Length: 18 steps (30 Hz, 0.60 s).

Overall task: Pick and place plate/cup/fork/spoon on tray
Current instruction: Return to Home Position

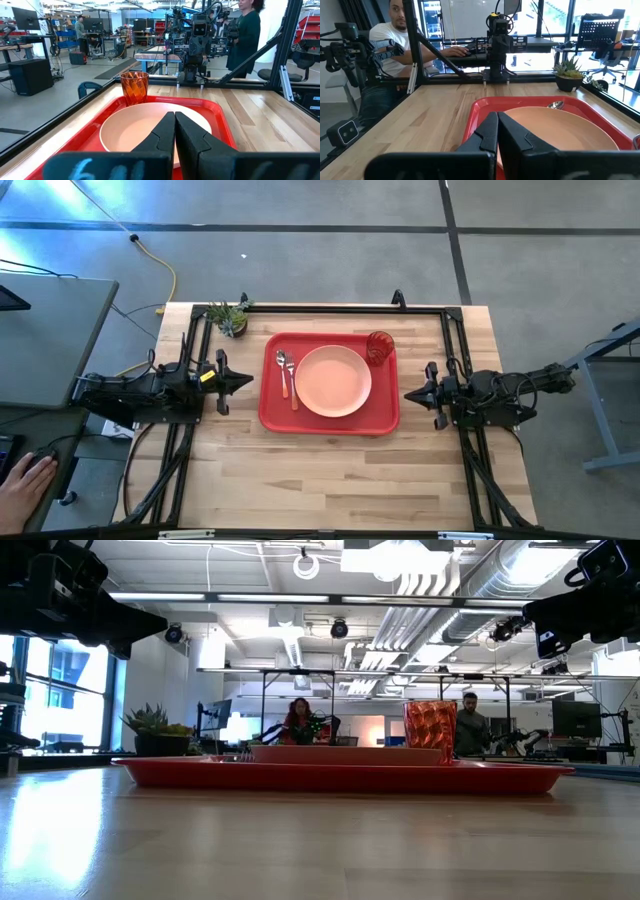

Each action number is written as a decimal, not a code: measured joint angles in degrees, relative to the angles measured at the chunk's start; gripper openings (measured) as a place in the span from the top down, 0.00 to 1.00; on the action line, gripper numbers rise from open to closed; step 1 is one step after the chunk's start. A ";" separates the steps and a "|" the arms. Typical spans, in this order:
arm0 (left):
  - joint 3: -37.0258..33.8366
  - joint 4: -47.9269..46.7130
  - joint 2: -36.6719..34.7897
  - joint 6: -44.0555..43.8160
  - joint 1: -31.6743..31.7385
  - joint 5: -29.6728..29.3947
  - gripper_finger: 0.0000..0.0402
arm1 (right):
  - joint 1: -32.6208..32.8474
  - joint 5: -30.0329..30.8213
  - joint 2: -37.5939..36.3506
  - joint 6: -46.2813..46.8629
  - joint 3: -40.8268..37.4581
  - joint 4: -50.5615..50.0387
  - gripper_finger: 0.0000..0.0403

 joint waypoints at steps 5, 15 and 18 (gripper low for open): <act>0.00 0.00 0.02 0.00 -0.01 0.00 0.99 | 0.00 -0.04 0.00 0.00 0.00 0.00 1.00; 0.01 0.00 0.02 0.00 0.00 0.00 0.99 | 0.00 -0.34 -0.02 0.00 0.00 -0.01 1.00; 0.00 0.00 0.02 0.00 0.00 -0.02 0.99 | 0.00 -0.33 0.00 0.00 0.00 0.00 1.00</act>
